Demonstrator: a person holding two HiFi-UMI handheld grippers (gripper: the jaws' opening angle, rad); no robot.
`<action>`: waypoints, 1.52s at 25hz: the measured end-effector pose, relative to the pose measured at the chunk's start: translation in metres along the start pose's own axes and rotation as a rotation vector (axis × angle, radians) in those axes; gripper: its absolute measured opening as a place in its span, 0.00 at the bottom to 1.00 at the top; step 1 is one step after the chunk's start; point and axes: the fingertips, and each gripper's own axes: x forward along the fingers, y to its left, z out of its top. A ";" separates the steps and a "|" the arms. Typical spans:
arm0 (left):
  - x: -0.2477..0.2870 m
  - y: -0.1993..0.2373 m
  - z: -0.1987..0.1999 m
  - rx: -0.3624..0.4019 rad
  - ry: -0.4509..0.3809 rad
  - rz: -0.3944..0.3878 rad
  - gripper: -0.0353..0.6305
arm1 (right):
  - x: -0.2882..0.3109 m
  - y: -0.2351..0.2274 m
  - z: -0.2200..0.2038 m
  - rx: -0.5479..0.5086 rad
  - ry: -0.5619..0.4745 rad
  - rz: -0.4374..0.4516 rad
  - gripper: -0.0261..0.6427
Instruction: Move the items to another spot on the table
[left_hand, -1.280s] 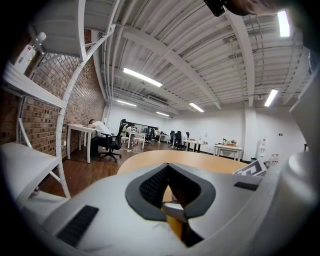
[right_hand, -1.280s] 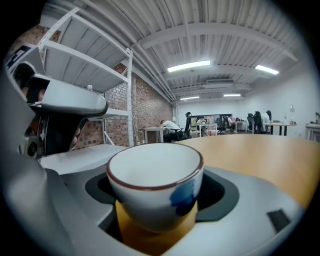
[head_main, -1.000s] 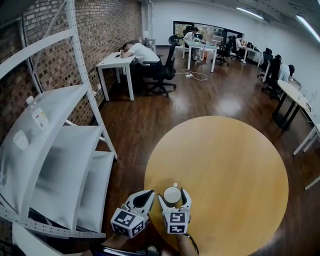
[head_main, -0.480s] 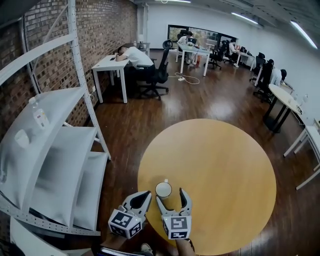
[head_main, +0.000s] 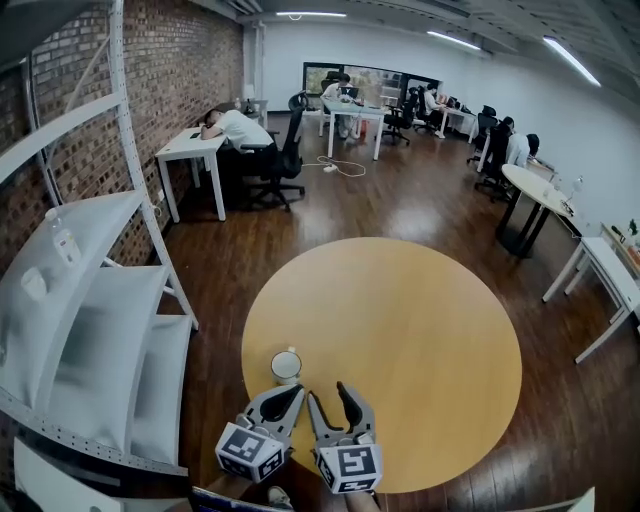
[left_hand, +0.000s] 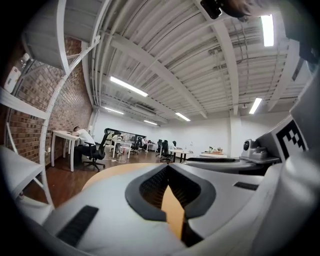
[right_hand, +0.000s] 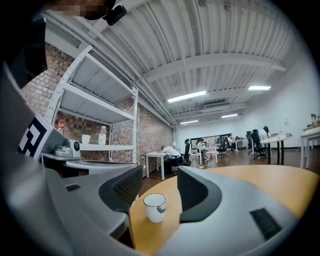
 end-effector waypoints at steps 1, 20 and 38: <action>0.001 -0.012 0.003 0.006 -0.006 -0.009 0.06 | -0.012 -0.004 0.004 -0.003 0.003 -0.005 0.32; -0.007 -0.208 0.016 0.115 -0.059 -0.139 0.06 | -0.195 -0.067 0.034 -0.019 -0.045 -0.053 0.04; -0.019 -0.268 0.011 0.103 -0.074 -0.153 0.06 | -0.256 -0.087 0.037 -0.051 -0.058 -0.089 0.04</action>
